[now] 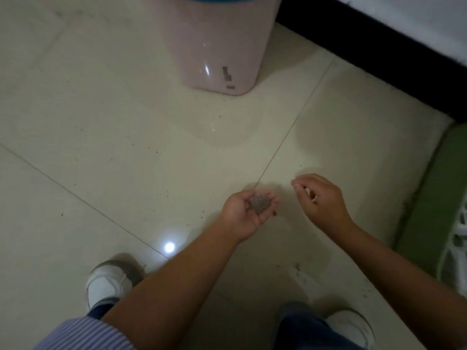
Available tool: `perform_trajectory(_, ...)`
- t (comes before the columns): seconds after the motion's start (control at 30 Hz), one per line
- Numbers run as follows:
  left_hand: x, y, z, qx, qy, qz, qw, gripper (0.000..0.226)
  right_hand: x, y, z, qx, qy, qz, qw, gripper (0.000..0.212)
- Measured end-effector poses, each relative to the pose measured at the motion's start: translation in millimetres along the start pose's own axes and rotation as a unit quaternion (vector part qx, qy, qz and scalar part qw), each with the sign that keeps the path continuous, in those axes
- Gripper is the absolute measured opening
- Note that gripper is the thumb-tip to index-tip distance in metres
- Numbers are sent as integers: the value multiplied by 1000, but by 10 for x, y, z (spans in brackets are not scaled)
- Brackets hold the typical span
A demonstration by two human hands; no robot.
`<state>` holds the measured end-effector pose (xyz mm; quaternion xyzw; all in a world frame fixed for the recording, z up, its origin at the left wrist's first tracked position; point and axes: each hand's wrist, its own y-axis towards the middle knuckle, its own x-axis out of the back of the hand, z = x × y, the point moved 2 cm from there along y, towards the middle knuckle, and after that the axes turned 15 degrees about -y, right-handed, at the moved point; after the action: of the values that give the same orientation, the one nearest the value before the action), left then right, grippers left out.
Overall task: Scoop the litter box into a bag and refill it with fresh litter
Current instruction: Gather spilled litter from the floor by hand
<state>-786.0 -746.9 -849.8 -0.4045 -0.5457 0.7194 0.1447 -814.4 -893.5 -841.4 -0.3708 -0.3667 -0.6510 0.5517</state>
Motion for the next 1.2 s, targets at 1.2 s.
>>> perform_trajectory(1.2, -2687, -1453, -1892, -417, 860, -68, 284, 45, 1469, 2261, 1167, -5, -240, 44, 970, 48)
